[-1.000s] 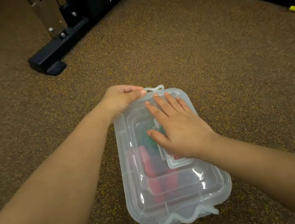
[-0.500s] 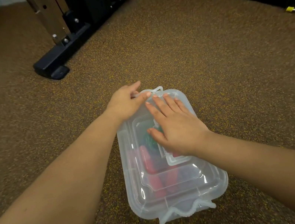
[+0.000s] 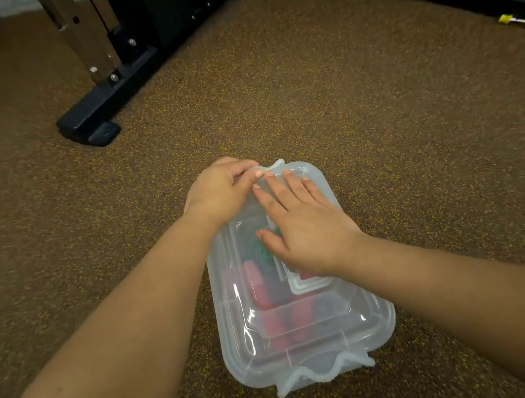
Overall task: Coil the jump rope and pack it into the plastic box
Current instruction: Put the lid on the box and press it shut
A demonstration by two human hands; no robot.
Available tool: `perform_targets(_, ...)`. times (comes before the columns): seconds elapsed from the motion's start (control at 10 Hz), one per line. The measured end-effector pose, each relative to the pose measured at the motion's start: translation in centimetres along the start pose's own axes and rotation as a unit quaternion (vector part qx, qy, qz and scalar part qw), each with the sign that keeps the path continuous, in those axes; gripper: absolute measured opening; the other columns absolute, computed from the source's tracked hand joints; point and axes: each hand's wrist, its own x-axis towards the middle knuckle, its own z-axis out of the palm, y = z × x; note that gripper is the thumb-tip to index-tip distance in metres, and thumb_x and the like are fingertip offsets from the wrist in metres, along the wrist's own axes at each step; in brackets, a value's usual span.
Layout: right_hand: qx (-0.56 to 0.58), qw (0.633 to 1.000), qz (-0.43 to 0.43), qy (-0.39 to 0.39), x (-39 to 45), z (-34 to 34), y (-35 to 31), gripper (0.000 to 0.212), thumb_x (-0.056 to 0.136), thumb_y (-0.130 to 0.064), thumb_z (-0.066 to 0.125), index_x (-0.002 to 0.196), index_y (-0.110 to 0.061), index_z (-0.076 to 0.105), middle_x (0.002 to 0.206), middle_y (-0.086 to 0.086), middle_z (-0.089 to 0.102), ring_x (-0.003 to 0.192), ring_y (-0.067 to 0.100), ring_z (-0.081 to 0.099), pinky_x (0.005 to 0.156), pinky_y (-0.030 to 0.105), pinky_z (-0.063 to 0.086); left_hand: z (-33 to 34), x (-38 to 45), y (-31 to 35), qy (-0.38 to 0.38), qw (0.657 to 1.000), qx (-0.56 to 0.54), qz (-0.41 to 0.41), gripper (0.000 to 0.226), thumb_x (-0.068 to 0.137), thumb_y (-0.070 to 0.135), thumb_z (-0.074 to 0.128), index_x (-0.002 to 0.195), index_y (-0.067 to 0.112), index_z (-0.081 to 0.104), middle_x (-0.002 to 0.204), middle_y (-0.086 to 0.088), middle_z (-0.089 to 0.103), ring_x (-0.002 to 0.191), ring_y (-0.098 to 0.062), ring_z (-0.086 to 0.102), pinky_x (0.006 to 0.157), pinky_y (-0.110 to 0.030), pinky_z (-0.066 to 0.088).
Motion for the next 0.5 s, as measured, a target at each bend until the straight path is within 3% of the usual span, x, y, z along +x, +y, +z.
perform_targets(0.1, 0.007, 1.000, 0.002, 0.003, 0.0, 0.0, 0.0, 0.070, 0.096, -0.050, 0.025, 0.152, -0.018, -0.003, 0.162, 0.009, -0.005, 0.148, 0.030, -0.009, 0.120, 0.044, -0.006, 0.2, -0.9, 0.0, -0.011, 0.993, 0.116, 0.020, 0.041, 0.098, 0.037, 0.037, 0.135, 0.027, 0.052, 0.140, 0.002, 0.053, 0.130, -0.019, 0.046, 0.109, -0.035, 0.034)
perform_targets(0.2, 0.019, 1.000, 0.001, 0.010, 0.0, 0.0, 0.0, 0.070, 0.095, -0.051, 0.027, 0.152, -0.021, -0.001, 0.162, 0.009, -0.002, 0.148, 0.029, -0.006, 0.120, 0.044, -0.004, 0.5, -2.2, 0.6, -0.018, 0.982, 0.185, 0.033, 0.046, 0.101, 0.026, 0.029, 0.147, 0.021, 0.034, 0.153, -0.002, 0.037, 0.142, -0.020, 0.029, 0.117, -0.034, 0.017)
perform_targets(0.3, 0.031, 0.999, 0.001, 0.010, -0.1, -0.3, 0.1, 0.069, 0.095, -0.050, 0.033, 0.152, -0.021, 0.007, 0.162, 0.008, 0.001, 0.148, 0.029, -0.003, 0.120, 0.042, -0.003, 0.4, -3.6, 1.2, -0.013, 0.982, 0.187, 0.025, 0.047, 0.100, 0.024, 0.031, 0.147, 0.018, 0.031, 0.154, -0.004, 0.033, 0.144, -0.022, 0.024, 0.118, -0.037, 0.014)
perform_targets(0.4, 0.069, 0.998, 0.008, 0.002, 0.0, -0.8, 0.1, 0.067, 0.095, -0.048, 0.040, 0.151, -0.020, 0.017, 0.161, 0.009, 0.010, 0.148, 0.030, 0.003, 0.120, 0.041, 0.001, -0.7, -4.5, 1.8, -0.020, 0.987, 0.159, 0.022, 0.045, 0.096, 0.022, 0.043, 0.141, 0.014, 0.043, 0.148, -0.009, 0.042, 0.138, -0.027, 0.034, 0.115, -0.036, 0.023)
perform_targets(0.5, 0.092, 0.996, 0.012, 0.009, 0.3, -1.9, 0.2, 0.048, 0.097, -0.031, 0.040, 0.142, -0.016, 0.039, 0.152, 0.015, 0.033, 0.143, 0.032, 0.023, 0.118, 0.038, 0.015, -2.6, -4.8, 2.7, -0.027, 0.989, 0.147, 0.002, 0.036, 0.091, 0.024, 0.051, 0.125, 0.016, 0.059, 0.128, -0.008, 0.053, 0.122, -0.027, 0.047, 0.104, -0.035, 0.037)
